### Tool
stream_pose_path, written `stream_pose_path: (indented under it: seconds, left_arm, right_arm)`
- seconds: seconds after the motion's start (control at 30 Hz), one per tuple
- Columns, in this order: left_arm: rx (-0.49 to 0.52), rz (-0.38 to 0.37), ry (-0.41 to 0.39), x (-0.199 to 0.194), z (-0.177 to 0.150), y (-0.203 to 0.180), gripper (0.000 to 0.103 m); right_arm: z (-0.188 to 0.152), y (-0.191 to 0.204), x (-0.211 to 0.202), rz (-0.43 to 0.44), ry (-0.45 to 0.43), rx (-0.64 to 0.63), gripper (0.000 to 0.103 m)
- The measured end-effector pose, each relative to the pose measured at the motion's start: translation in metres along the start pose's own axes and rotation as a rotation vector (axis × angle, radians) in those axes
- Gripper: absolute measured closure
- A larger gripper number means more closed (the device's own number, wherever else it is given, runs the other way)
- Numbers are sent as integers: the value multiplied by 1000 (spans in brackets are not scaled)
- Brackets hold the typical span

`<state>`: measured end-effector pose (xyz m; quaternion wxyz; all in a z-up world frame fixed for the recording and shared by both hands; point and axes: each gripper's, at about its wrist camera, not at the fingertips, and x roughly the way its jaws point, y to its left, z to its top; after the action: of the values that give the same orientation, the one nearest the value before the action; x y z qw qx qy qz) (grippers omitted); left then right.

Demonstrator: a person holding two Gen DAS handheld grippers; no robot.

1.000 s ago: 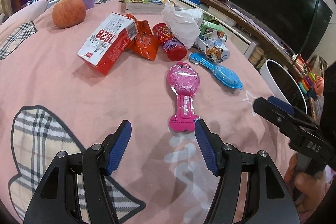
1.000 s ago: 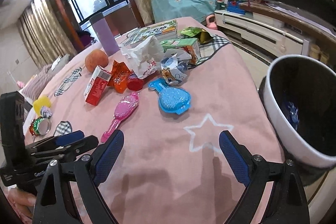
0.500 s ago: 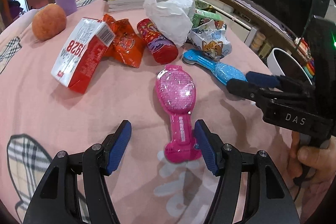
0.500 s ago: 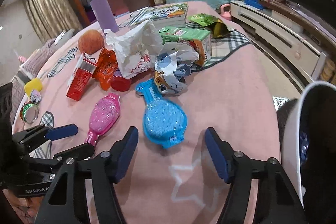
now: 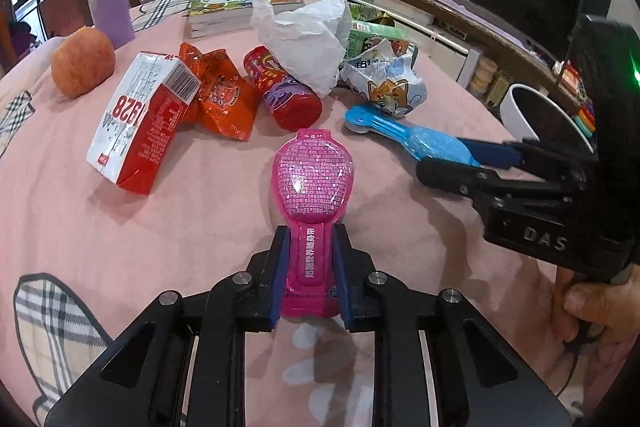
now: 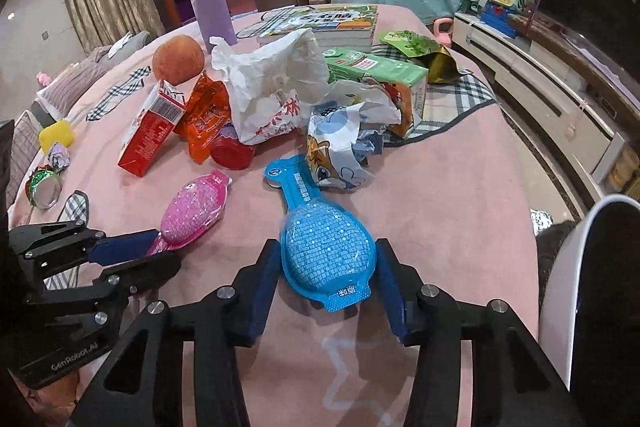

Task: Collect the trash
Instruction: 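Grasp the pink brush with left tool while right tool grasps blue scoop, then carry the pink brush and blue scoop over the bin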

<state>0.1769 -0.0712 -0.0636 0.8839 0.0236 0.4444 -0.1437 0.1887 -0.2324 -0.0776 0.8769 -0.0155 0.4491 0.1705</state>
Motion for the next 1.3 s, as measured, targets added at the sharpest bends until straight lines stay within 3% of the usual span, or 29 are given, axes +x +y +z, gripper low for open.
stream_pose_path:
  seconds: [0.47,1.3]
  left_arm:
    - [-7,-61,-33,-24,-10,-15,84]
    - [121,-171,-41,-42,-12,-95,84]
  right_arm:
    - [-43,-8,-54,26,-66,166,55]
    - [-94,-59,-129,-72,-177,346,55]
